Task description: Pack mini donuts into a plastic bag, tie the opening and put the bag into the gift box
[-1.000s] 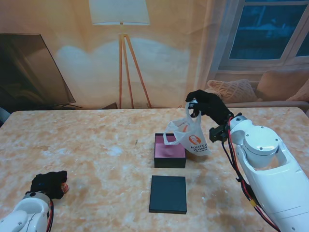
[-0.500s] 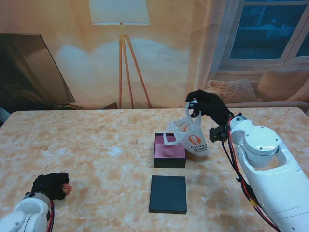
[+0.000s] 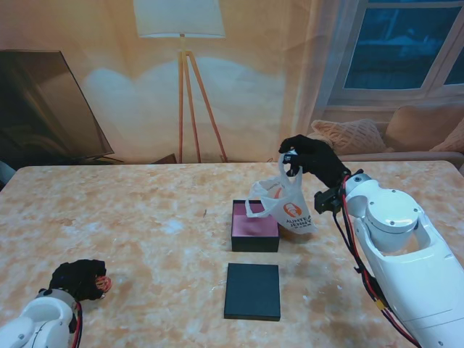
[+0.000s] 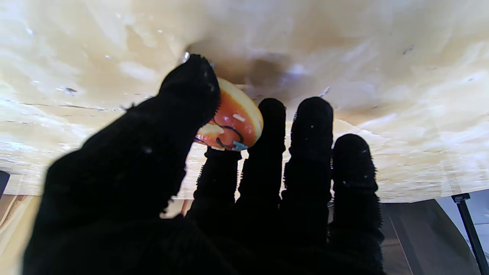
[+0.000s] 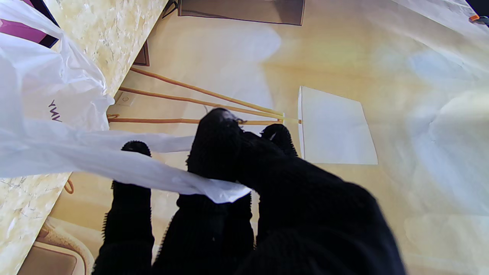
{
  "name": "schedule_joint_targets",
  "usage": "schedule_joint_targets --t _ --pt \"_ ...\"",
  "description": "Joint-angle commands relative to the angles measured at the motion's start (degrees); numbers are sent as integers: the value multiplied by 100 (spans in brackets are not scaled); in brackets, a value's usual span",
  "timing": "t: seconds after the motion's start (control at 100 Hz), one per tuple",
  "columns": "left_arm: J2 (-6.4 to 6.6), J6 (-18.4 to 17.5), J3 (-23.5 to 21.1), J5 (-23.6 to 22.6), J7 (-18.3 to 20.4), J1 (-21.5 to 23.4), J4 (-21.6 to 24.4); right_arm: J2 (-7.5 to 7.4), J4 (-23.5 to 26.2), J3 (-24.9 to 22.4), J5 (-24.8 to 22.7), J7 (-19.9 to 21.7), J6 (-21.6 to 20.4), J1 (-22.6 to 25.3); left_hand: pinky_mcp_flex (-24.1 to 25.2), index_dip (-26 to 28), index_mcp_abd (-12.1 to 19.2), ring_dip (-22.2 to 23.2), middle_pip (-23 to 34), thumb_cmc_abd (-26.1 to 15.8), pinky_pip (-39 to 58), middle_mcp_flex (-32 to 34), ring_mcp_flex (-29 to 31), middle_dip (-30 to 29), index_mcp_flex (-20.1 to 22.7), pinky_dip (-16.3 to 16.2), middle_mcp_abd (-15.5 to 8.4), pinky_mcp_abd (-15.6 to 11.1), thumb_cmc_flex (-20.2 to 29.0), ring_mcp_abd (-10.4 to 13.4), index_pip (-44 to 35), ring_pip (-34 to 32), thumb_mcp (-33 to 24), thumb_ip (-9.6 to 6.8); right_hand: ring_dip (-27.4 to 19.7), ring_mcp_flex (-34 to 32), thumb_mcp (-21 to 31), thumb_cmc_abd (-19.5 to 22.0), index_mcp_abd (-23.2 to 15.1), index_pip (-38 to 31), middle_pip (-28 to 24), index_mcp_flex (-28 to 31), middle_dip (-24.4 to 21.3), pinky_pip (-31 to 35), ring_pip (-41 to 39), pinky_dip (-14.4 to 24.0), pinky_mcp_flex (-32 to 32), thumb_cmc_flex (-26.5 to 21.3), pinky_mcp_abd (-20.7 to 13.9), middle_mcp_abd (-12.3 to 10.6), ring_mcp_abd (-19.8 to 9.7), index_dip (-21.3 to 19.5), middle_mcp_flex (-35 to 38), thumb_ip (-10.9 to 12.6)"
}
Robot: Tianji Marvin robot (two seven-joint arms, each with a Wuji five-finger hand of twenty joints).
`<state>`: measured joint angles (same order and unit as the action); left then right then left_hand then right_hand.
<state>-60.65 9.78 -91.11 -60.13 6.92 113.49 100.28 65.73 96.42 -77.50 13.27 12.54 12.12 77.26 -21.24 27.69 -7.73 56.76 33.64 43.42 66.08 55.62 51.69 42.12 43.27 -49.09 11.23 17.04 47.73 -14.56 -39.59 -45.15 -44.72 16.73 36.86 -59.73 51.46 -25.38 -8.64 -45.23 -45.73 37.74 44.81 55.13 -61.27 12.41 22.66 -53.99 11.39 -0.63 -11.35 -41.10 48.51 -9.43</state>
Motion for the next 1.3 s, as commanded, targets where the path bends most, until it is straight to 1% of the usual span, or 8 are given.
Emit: schedule_joint_targets --t 0.0,0.21,0.35,0.49,0.7,0.84,1.07,1.29 --pt "-15 -46 -8 -16 128 60 106 32 29 9 -8 63 3 58 -23 -15 42 -107 -18 -239 45 183 107 30 383 34 58 135 299 -74 -140 5 -19 -202 43 -65 351 162 -197 -72 -344 61 45 144 -68 101 27 -330 -6 -518 -229 -30 217 95" --pt "2 -77 -9 -73 289 70 193 29 26 1 -11 70 -13 64 30 163 -9 -44 147 96 -32 -61 5 66 387 122 7 81 -249 21 220 44 -827 -152 43 -64 355 155 -204 -75 -344 65 45 154 -68 105 45 -325 -2 -511 -232 -31 214 95" --pt "15 -89 -2 -169 365 80 205 31 35 0 -17 58 -7 73 151 1078 563 90 331 355 -43 -251 -115 233 -13 45 -123 18 -162 62 -1015 53 -680 4 45 -62 356 156 -196 -77 -350 72 47 147 -72 104 10 -328 0 -516 -226 -32 225 94" --pt "9 -23 30 -166 327 74 204 30 31 2 -13 65 -2 73 236 1694 653 -72 228 314 -140 -438 -252 -69 -373 31 -39 28 -168 -6 -2105 307 -582 -4 44 -63 364 145 -198 -76 -346 71 46 164 -69 112 29 -327 22 -509 -222 -31 222 95" --pt "-23 -56 96 40 91 6 208 32 32 7 -13 57 9 74 -193 461 206 -185 94 -148 267 368 305 -142 324 -76 177 184 202 -173 -1632 -113 -172 -166 43 -69 372 146 -192 -69 -343 70 45 170 -71 116 29 -322 16 -521 -216 -27 221 91" --pt "-14 -247 113 63 149 -111 338 31 26 7 -10 64 5 70 -332 192 69 -182 141 -192 435 582 493 -148 551 -115 271 242 228 -225 -1494 -284 -177 -195 44 -65 369 150 -195 -72 -344 70 47 176 -71 119 36 -321 18 -509 -224 -29 216 91" --pt "100 -673 277 254 1101 -709 628 32 27 13 -5 64 19 65 -339 152 70 -156 206 -235 509 624 528 -109 585 -128 264 209 234 -207 -1476 -395 -167 -198 46 -59 361 156 -193 -70 -345 68 46 170 -75 118 28 -328 10 -510 -222 -29 218 94" --pt "247 -829 1051 851 2076 -2038 464 25 1 22 14 116 27 33 -371 168 103 -108 306 -248 579 636 557 -22 573 -143 259 189 236 -163 -1496 -511 -156 -206 47 -62 356 162 -190 -67 -345 68 48 176 -79 121 36 -330 6 -512 -225 -29 217 96"
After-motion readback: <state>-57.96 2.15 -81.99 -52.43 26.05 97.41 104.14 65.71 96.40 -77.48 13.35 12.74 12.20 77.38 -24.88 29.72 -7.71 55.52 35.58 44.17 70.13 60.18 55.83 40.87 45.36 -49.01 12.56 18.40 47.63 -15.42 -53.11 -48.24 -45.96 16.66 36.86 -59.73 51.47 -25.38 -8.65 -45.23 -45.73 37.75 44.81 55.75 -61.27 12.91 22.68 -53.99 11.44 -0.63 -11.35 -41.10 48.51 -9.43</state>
